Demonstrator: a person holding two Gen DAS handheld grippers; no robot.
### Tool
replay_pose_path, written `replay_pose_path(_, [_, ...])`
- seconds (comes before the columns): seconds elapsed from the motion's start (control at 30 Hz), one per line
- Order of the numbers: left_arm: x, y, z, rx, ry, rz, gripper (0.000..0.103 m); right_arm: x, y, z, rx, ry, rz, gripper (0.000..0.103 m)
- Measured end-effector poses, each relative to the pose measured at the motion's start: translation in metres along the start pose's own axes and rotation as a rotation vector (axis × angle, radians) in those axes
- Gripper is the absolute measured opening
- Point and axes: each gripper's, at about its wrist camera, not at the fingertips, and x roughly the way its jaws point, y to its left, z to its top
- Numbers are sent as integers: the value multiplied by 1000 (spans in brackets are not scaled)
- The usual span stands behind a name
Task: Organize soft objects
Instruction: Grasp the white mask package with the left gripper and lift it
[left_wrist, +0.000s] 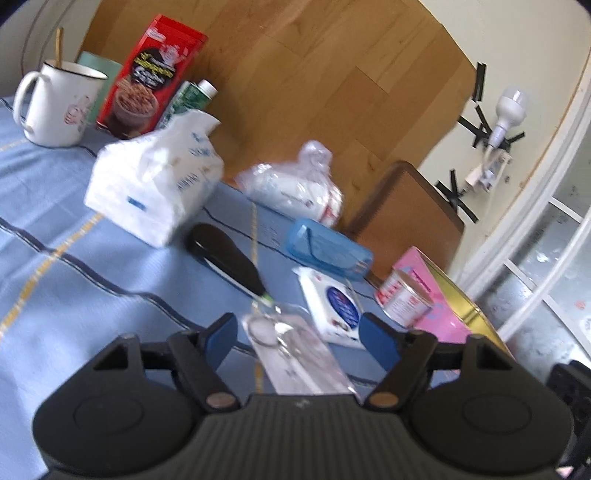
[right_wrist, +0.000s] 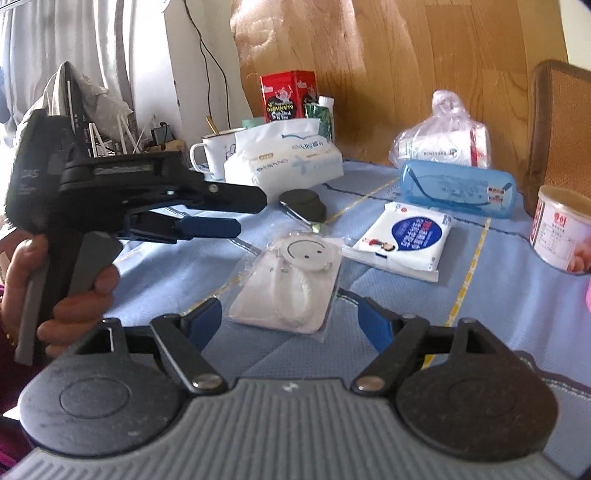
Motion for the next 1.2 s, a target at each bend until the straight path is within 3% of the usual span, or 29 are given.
replay_pose_path(0.33, [15,1,-8,-36,87,-30,76,9,1,0,2,51,-4,84])
replay_pose_path(0.7, [20,-5,-10,-9,111,-53,76,23,27,0,-172,91,-54,87])
replay_pose_path(1.2, [23,-6,-11,19,127,-75,72,21,29,0,-158,73,-59,85])
